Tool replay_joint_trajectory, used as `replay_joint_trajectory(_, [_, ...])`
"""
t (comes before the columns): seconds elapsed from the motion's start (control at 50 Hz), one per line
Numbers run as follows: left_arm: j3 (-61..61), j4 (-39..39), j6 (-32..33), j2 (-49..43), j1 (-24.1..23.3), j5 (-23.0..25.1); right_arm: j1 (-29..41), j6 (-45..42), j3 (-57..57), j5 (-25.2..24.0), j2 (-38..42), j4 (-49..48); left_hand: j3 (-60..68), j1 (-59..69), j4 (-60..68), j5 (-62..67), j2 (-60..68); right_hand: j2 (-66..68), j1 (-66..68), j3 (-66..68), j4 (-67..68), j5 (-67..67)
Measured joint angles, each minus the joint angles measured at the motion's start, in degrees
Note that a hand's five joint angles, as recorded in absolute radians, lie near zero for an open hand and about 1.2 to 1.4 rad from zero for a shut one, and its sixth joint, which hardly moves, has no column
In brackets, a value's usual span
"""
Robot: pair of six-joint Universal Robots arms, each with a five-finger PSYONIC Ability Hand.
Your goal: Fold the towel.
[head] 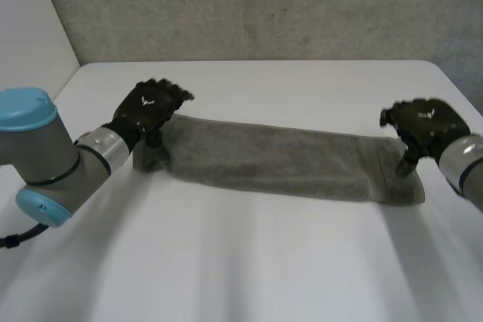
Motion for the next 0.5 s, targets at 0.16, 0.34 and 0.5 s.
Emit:
replay_joint_trajectory(0.16, [-2.1, 0.74, 0.61, -0.84, 0.96, -7.17, -3.82, -0.1, 7.55, -0.97, 1.69, -6.25, 4.06, 4.4, 4.41, 4.46, 4.33, 5.27, 5.81, 5.48, 4.97, 4.86])
replay_joint_trajectory(0.34, [-2.06, 0.88, 0.56, -2.87, 1.45, -8.72, -5.14, -2.3, 6.6, -1.84, 9.09, -7.31, 4.07, 4.4, 4.4, 4.49, 4.33, 5.26, 5.84, 5.5, 4.97, 4.95])
replay_joint_trajectory(0.5, [-2.06, 0.95, 0.51, -4.41, 1.97, -8.54, -6.26, -3.91, 5.44, -1.84, 11.82, -7.01, 4.07, 4.39, 4.4, 4.42, 4.32, 8.55, 9.03, 8.51, 8.1, 8.11])
